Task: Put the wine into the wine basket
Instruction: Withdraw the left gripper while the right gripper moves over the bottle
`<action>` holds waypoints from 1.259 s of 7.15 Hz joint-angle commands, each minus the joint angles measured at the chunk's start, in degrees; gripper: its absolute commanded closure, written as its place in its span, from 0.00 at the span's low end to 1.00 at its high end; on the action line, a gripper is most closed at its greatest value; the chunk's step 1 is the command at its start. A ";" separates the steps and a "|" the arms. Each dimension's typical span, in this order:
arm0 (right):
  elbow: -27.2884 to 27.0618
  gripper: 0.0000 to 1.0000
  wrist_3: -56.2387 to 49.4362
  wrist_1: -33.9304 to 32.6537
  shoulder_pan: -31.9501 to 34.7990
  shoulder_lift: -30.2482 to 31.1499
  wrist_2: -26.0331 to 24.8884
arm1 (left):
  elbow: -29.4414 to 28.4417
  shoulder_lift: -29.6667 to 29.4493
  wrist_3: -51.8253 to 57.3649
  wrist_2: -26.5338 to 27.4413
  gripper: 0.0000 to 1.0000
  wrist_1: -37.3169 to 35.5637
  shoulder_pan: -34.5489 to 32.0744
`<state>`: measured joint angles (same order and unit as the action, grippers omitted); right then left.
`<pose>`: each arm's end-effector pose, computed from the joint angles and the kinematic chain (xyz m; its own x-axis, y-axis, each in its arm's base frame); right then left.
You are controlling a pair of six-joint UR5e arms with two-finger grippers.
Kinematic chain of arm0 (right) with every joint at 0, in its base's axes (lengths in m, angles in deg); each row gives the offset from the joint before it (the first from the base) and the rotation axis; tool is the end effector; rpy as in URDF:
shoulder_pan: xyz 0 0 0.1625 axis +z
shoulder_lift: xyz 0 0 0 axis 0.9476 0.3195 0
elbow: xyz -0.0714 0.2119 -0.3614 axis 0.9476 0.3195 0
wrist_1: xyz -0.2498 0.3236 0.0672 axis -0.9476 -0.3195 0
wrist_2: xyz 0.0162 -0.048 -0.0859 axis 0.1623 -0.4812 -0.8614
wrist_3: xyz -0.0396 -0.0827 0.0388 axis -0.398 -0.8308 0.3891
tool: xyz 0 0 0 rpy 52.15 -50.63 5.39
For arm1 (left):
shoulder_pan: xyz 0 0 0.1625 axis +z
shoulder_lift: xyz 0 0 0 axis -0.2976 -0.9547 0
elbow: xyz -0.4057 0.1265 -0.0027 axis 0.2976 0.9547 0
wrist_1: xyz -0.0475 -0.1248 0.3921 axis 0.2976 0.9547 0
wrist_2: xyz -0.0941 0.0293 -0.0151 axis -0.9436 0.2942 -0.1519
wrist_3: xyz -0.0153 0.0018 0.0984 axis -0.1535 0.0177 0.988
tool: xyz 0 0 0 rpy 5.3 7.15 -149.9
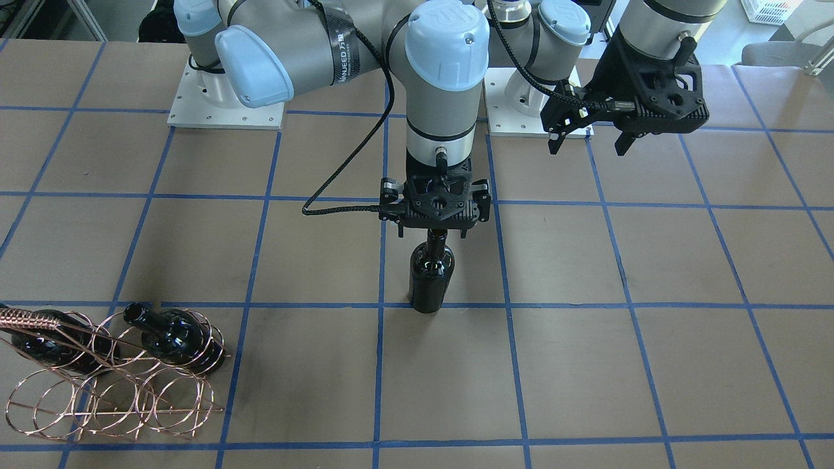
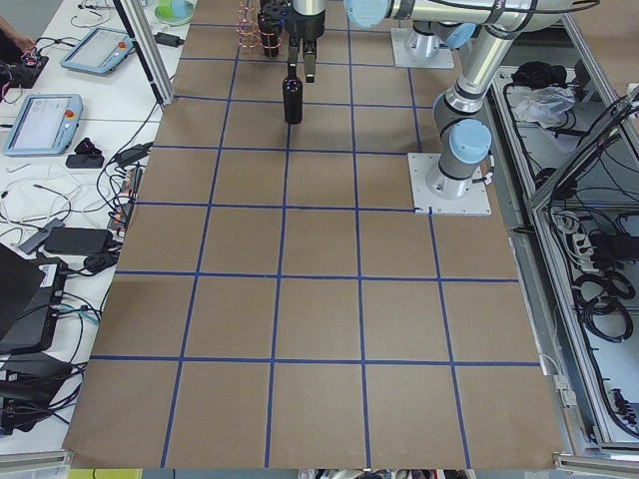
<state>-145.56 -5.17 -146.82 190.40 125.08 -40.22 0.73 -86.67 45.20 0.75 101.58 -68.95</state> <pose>0.4374 -0.5144 0.3920 -0.9982 0.0348 -0.0489 0.0390 0.9953 -0.0887 -0.1043 -0.4710 0.5125 -0.9995 -0.0276 0.0159 -0.0276 0.9996 0.0036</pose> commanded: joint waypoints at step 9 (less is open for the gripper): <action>0.00 1.00 -0.30 0.08 -0.03 -0.99 2.33 | 0.55 0.53 -0.05 1.69 0.00 0.09 -0.22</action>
<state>-145.56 -5.44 -146.78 190.40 124.10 -38.69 1.27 -86.15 45.02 2.45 101.68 -69.17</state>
